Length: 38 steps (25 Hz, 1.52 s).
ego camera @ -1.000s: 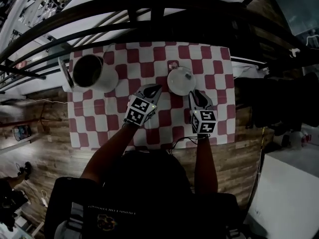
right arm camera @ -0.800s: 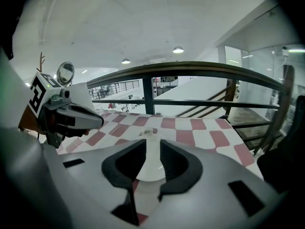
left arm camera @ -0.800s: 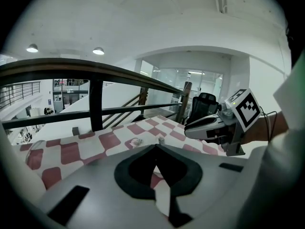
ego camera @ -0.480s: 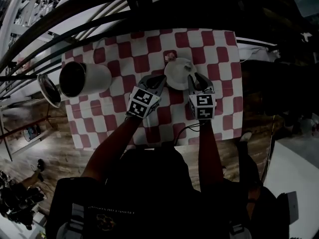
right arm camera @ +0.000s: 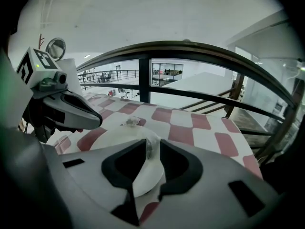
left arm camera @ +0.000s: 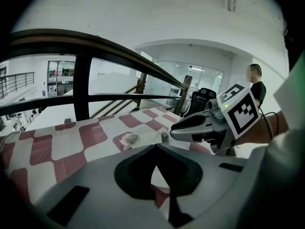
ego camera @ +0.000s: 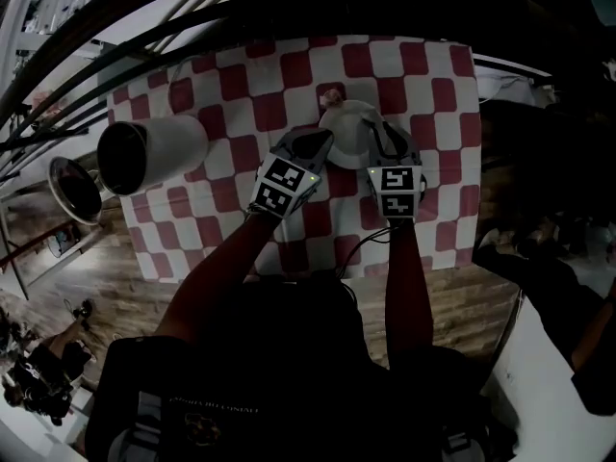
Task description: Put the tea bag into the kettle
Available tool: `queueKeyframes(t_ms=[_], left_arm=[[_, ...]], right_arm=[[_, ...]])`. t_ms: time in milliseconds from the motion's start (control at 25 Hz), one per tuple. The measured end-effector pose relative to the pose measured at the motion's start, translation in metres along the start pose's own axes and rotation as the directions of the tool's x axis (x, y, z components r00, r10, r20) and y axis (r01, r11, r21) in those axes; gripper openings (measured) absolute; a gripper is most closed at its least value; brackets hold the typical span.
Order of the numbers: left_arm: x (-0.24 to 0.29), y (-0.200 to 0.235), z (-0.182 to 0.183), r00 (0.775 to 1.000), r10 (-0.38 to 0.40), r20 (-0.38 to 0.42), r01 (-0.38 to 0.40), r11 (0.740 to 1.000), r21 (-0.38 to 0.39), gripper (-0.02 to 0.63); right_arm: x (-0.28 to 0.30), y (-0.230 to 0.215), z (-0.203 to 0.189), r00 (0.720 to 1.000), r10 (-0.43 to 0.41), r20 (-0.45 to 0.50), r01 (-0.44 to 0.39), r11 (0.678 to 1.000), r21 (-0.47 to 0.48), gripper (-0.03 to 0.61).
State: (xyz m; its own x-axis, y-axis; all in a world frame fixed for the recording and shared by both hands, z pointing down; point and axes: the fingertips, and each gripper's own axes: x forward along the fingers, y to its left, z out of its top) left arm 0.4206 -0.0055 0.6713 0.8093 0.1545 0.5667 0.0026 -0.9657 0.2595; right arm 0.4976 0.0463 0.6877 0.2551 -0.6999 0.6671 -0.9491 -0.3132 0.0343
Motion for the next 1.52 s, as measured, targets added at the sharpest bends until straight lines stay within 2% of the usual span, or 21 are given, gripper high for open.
queueKeyframes(t_ms=[640, 760, 1160, 1520], left_arm=[[0.016, 0.005, -0.008, 1.0, -0.015, -0.018, 0.014, 0.999, -0.031, 0.003], [0.014, 0.005, -0.009, 1.0, -0.016, -0.019, 0.016, 0.999, -0.031, 0.003], [-0.009, 0.006, -0.013, 1.0, 0.007, -0.008, -0.007, 1.0, -0.03, 0.003], [-0.048, 0.013, -0.026, 0.999, 0.05, 0.01, -0.049, 0.997, -0.052, 0.003]], right_arm=[[0.019, 0.002, 0.0, 1.0, -0.005, -0.016, 0.004, 1.0, -0.02, 0.08], [0.018, 0.001, 0.002, 1.0, -0.02, -0.011, 0.02, 0.999, -0.027, 0.057], [0.004, 0.009, 0.009, 1.0, -0.027, -0.007, 0.027, 0.999, -0.038, 0.041], [-0.011, 0.041, 0.006, 1.0, -0.005, -0.022, 0.004, 0.999, -0.049, 0.041]])
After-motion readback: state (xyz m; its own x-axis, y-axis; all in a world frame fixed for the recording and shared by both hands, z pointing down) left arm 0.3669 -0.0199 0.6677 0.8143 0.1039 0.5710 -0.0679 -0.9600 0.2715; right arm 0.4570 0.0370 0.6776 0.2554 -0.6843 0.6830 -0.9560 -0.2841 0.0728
